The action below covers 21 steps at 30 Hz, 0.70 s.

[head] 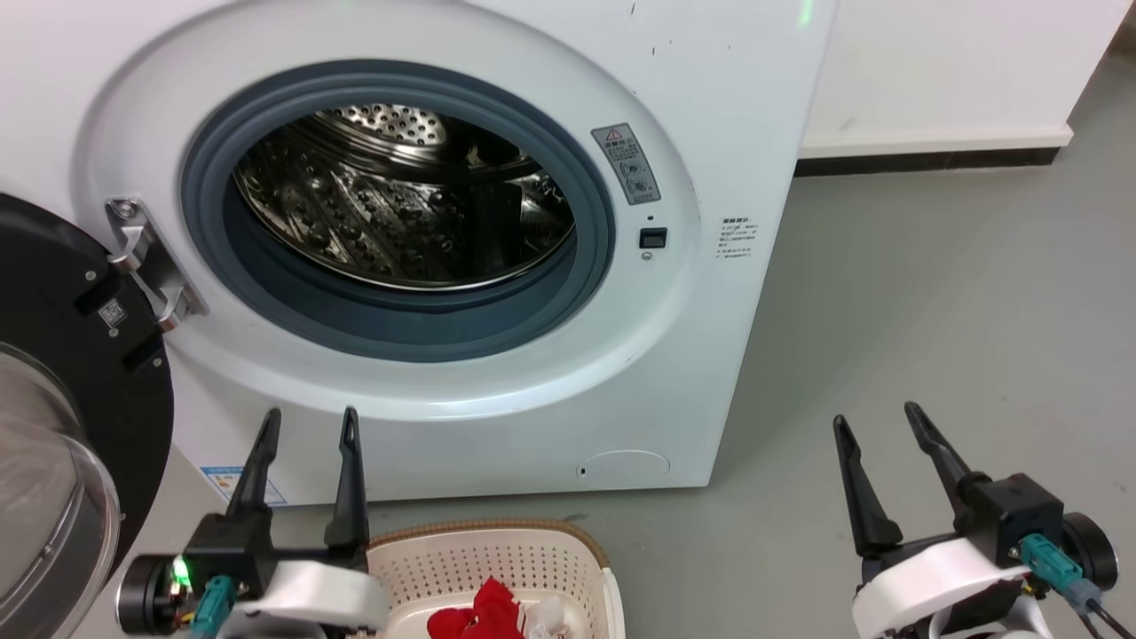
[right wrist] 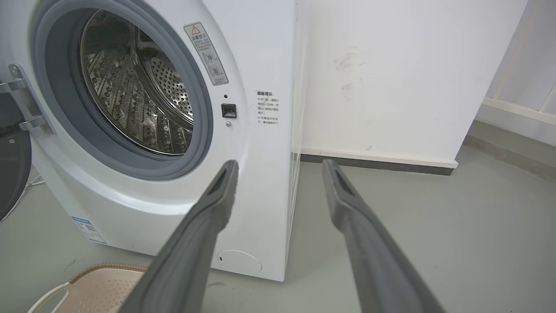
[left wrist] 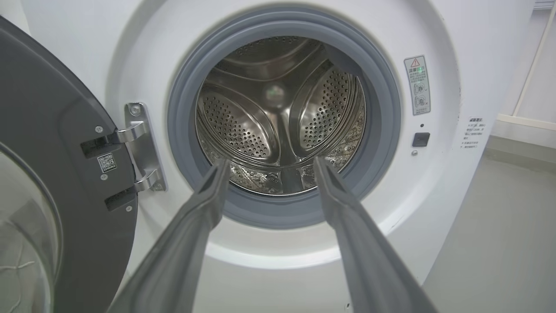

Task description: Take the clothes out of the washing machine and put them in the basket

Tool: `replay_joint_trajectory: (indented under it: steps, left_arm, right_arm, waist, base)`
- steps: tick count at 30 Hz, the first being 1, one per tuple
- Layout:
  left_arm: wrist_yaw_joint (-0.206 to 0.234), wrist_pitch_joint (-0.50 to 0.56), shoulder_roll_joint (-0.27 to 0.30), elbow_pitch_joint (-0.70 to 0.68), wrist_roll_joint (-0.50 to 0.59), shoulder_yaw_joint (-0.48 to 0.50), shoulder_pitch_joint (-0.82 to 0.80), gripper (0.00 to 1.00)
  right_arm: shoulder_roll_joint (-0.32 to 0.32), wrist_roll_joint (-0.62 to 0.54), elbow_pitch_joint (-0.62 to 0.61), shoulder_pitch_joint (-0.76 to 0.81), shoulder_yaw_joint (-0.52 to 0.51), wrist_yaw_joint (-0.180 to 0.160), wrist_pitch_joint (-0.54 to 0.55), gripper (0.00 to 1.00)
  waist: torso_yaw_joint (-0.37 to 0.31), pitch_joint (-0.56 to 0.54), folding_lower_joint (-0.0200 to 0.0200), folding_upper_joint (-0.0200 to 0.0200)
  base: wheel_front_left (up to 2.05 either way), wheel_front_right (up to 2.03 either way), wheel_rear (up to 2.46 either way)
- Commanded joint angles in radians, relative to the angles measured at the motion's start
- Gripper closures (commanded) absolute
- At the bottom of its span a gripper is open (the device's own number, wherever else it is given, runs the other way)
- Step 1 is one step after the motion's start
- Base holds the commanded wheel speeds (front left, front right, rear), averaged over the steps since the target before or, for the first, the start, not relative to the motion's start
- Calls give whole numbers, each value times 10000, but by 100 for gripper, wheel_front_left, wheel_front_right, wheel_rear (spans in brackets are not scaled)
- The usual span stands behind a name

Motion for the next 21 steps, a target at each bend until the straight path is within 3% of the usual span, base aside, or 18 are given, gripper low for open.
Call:
replay_joint_trajectory:
  steps: [1, 21]
  left_arm:
    - [51, -25, -5, 58, 35, 15, 130, 0]
    - [104, -25, 19, 256, 93, 53, 315, 0]
  right_arm:
    - [7, 47, -55, 130, 30, -7, 20, 0]
    - [7, 129, -176, 360, 105, -7, 158, 0]
  waist:
    - [-26, -66, 2, 0]
    - [75, -210, 2, 0]
  base:
    - [0, 0, 0]
    - [0, 0, 0]
